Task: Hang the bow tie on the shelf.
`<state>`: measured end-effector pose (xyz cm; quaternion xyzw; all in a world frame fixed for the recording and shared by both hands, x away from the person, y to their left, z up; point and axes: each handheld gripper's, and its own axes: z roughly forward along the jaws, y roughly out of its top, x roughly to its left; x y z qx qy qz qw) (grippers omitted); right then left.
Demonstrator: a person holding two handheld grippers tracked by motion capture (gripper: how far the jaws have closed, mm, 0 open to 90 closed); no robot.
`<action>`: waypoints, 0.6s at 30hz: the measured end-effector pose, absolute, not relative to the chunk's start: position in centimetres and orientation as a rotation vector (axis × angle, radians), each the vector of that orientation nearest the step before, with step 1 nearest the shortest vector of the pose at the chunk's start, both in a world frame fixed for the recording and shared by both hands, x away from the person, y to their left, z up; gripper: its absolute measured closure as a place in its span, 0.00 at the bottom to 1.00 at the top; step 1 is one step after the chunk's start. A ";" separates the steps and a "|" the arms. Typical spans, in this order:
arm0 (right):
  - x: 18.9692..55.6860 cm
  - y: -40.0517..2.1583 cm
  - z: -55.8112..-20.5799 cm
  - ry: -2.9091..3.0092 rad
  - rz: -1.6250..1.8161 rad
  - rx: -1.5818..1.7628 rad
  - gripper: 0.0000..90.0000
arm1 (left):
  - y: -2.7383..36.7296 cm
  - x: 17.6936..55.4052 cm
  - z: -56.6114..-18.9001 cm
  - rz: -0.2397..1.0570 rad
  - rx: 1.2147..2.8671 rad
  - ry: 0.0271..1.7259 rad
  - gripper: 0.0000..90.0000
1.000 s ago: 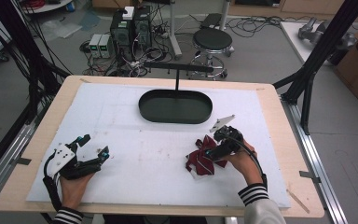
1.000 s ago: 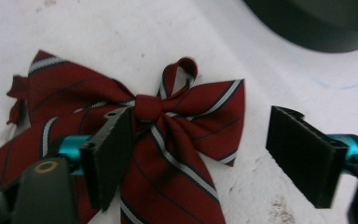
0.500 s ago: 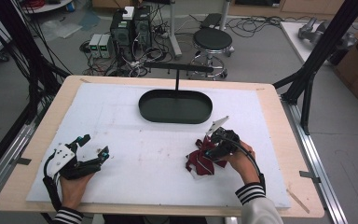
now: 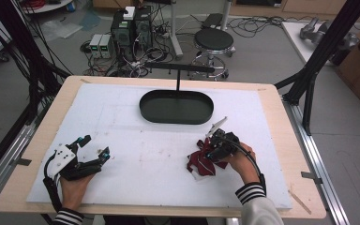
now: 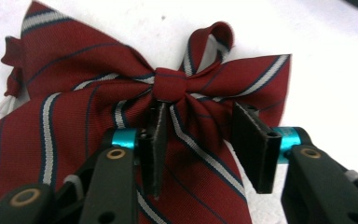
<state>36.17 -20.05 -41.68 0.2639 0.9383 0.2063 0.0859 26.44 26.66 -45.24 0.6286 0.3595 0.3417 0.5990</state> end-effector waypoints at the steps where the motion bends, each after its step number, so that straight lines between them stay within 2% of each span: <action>1: 36.2 -20.0 -41.7 2.797 0.615 0.787 0.66 | 26.7 26.4 -45.2 0.792 1.457 0.836 0.17; 4: 36.0 -19.8 -41.6 2.794 0.608 0.769 0.71 | 26.7 26.4 -45.2 0.792 1.457 0.836 0.17; 6: 36.0 -19.8 -41.6 2.800 0.619 0.790 0.80 | 26.7 26.4 -45.2 0.792 1.457 0.836 0.17; 7: 36.0 -19.8 -41.6 2.800 0.619 0.790 0.80 | 26.7 26.4 -45.2 0.793 1.457 0.835 0.17; 8: 36.0 -19.6 -41.6 2.808 0.616 0.780 0.87 | 26.7 26.4 -45.2 0.792 1.457 0.836 0.17; 10: 36.0 -19.5 -41.6 2.815 0.612 0.767 0.90 | 26.7 26.4 -45.2 0.791 1.457 0.835 0.17; 11: 35.9 -19.4 -41.5 2.808 0.598 0.759 0.94 | 26.7 26.4 -45.2 0.791 1.458 0.836 0.17; 18: 35.9 -19.4 -41.5 2.801 0.633 0.823 0.96 | 26.7 26.4 -45.2 0.790 1.452 0.837 0.17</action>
